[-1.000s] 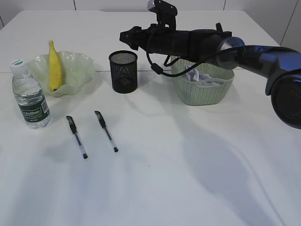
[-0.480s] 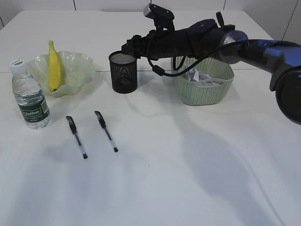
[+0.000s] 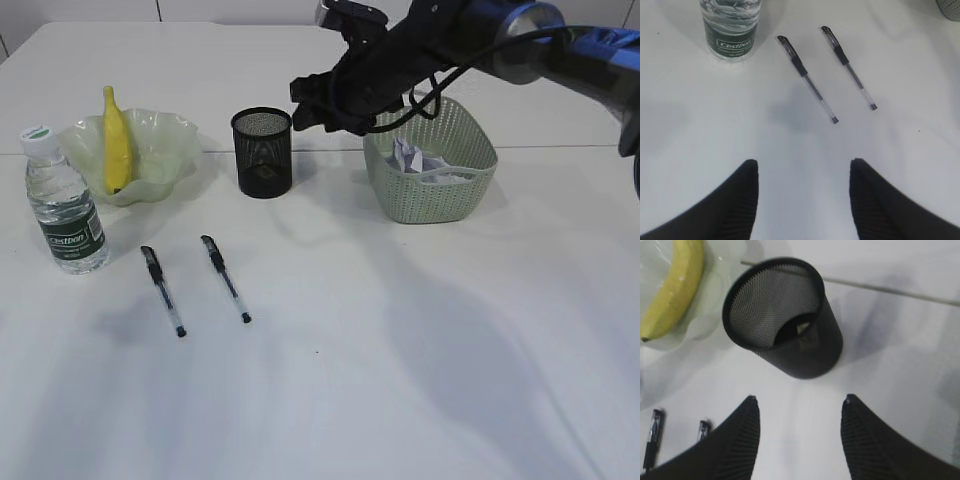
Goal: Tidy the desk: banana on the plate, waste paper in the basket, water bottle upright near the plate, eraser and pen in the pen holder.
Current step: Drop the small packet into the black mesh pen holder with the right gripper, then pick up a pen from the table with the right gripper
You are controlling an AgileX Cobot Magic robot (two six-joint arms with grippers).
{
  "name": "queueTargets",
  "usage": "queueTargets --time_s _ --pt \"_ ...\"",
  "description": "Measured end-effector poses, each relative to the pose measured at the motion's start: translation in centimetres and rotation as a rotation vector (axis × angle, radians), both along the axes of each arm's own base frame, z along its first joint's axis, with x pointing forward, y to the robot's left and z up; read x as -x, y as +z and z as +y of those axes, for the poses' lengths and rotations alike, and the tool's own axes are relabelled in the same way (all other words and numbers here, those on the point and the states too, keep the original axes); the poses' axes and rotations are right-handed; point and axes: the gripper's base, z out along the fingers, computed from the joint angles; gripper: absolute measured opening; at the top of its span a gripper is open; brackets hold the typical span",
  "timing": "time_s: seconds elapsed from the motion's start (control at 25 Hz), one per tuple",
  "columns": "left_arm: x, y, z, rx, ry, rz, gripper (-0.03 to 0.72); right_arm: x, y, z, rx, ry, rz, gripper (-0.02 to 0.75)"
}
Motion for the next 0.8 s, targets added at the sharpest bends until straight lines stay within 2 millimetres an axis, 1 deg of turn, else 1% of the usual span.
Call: queueTargets --time_s 0.08,0.2,0.44,0.56,0.6,0.8 --pt "0.0 0.0 0.0 0.002 0.000 0.000 0.414 0.5 0.3 -0.4 0.042 -0.002 0.044 0.388" --pt "0.0 0.0 0.0 0.004 0.001 0.000 0.414 1.3 1.5 -0.7 0.072 -0.006 0.085 0.388" --pt "0.0 0.1 -0.3 0.043 0.007 0.000 0.414 2.8 4.5 -1.9 0.132 -0.060 0.139 0.386" --pt "0.0 0.1 -0.3 0.050 0.008 0.000 0.414 3.7 6.0 -2.3 0.165 -0.059 0.148 0.386" --pt "0.0 0.1 -0.3 0.051 0.009 0.000 0.414 3.9 6.2 -2.5 0.175 -0.056 0.158 0.386" --pt "0.1 0.1 -0.4 0.055 0.005 0.010 0.414 5.6 8.4 -2.8 0.186 -0.044 0.187 0.386"
